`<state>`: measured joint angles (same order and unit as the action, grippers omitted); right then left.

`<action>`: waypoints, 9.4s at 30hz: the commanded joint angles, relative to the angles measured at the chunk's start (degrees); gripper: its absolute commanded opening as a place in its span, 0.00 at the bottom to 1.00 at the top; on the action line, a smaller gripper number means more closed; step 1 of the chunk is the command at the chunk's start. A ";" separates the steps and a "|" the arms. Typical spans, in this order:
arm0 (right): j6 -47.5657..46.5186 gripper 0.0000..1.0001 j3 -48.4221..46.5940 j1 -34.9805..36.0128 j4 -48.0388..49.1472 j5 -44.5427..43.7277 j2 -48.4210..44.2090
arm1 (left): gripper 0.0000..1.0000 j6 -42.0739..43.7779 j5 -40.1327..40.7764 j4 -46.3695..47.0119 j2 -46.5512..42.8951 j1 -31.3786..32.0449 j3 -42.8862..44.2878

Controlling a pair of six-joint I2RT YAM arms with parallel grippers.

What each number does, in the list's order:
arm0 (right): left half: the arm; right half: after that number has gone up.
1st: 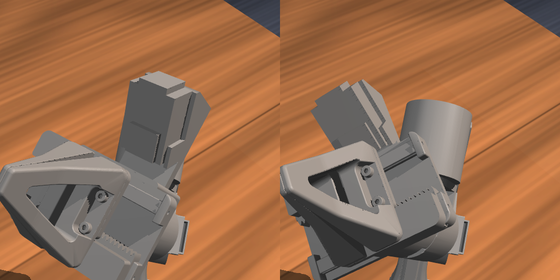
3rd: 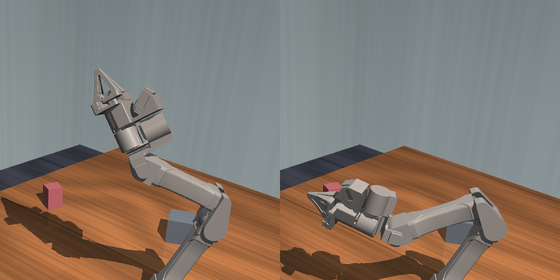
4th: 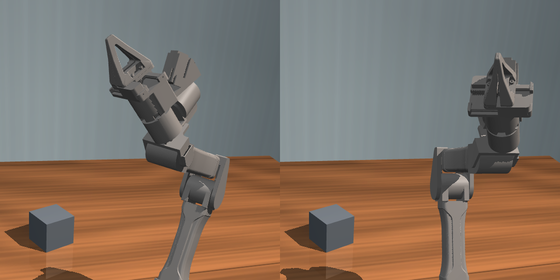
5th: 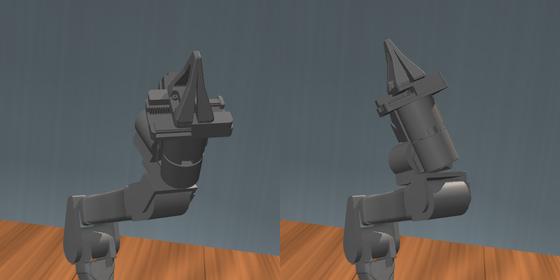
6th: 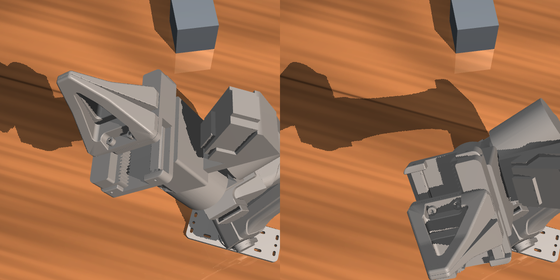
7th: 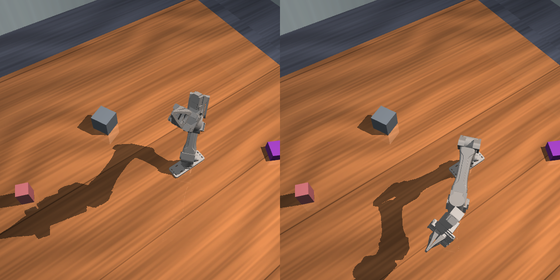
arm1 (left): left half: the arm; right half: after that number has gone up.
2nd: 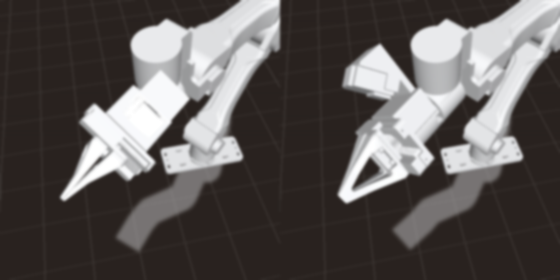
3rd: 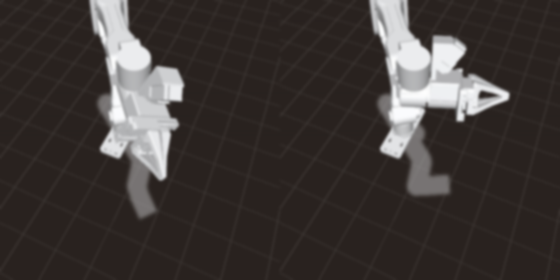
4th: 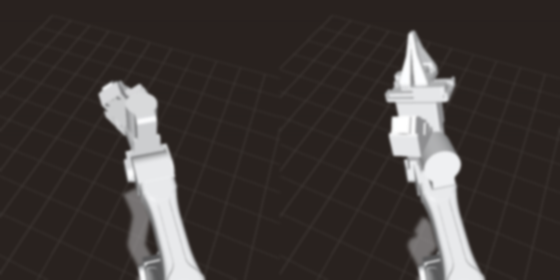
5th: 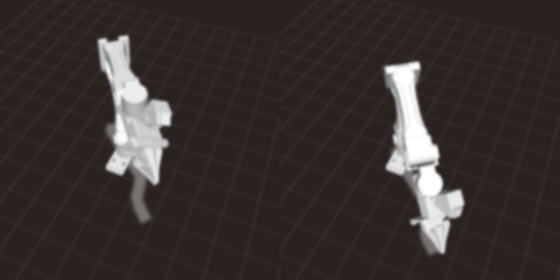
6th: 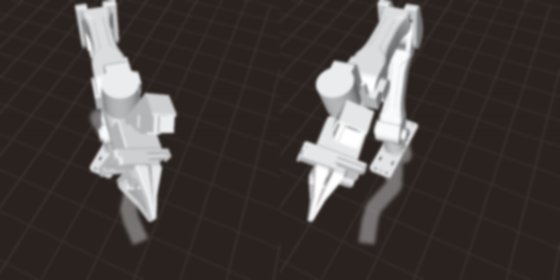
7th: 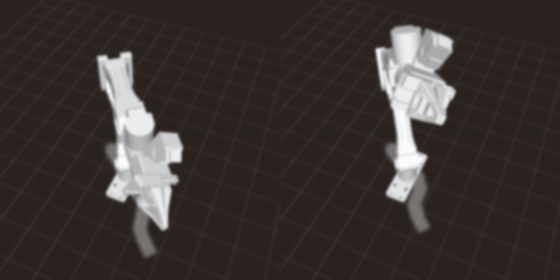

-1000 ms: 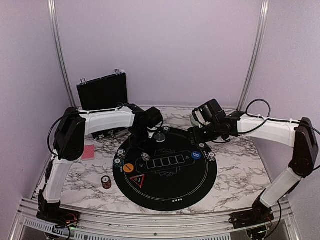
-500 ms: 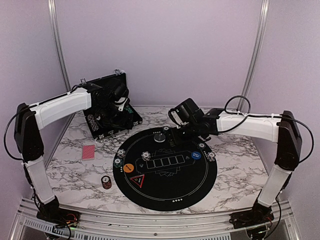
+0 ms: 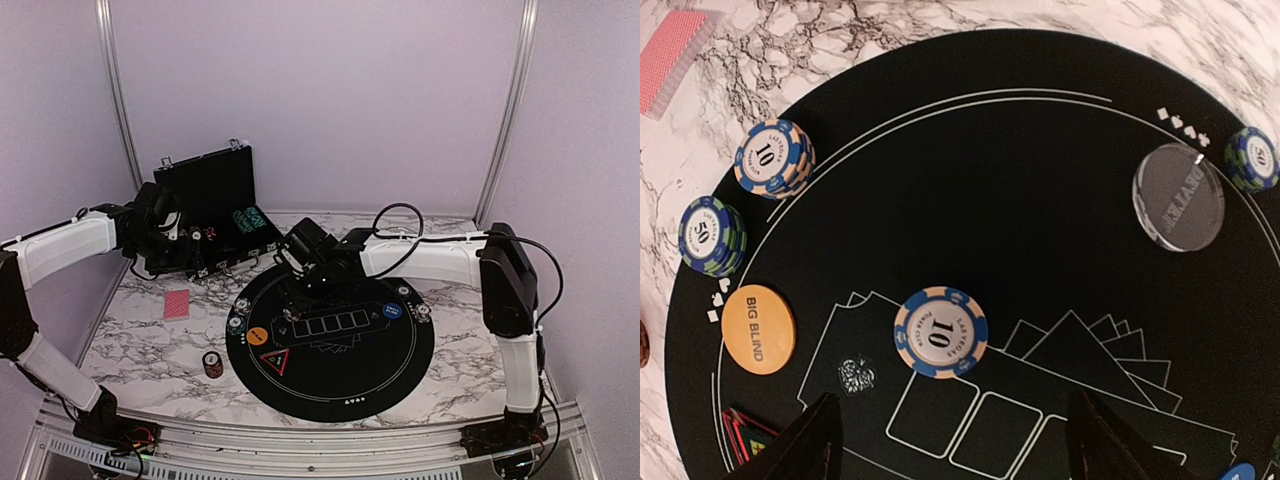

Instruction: Distribute texas hold em gaming equipment

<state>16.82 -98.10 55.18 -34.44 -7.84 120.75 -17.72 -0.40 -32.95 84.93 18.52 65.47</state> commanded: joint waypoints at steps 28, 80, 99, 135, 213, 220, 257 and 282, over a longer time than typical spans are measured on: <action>0.57 0.66 -12.64 1.85 -6.56 -1.08 14.92 | 0.77 1.76 -4.31 7.10 -6.45 -2.79 -6.80; -4.51 0.32 -34.33 -8.31 -5.40 -1.65 30.88 | 0.76 1.66 -6.88 7.41 -3.44 -3.23 -6.63; -4.25 0.33 -36.96 -13.75 -1.63 -2.46 33.67 | 0.76 1.59 -7.76 7.57 -2.94 -3.33 -6.68; -7.62 0.36 -38.52 -16.48 -1.38 -4.71 33.16 | 0.76 1.64 -8.52 7.59 -2.30 -3.32 -6.55; -6.93 0.51 -38.38 -13.63 -2.50 -5.06 22.96 | 0.77 1.44 -10.87 7.83 -2.10 -3.34 -6.67; -6.26 0.53 -30.91 -12.58 -1.22 -4.56 17.11 | 0.78 -0.34 -11.43 7.81 -3.24 -2.53 -7.34; -5.68 0.74 12.18 -10.23 17.82 -4.85 -17.02 | 0.76 -19.50 5.19 -13.28 -10.61 29.08 -15.77; -4.70 0.74 14.70 -10.33 18.18 -6.31 -19.07 | 0.72 -13.96 6.93 -15.21 -1.11 34.50 -13.92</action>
<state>11.05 -83.29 45.10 -17.37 -13.21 103.90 -32.53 5.13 -46.65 82.81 52.77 49.87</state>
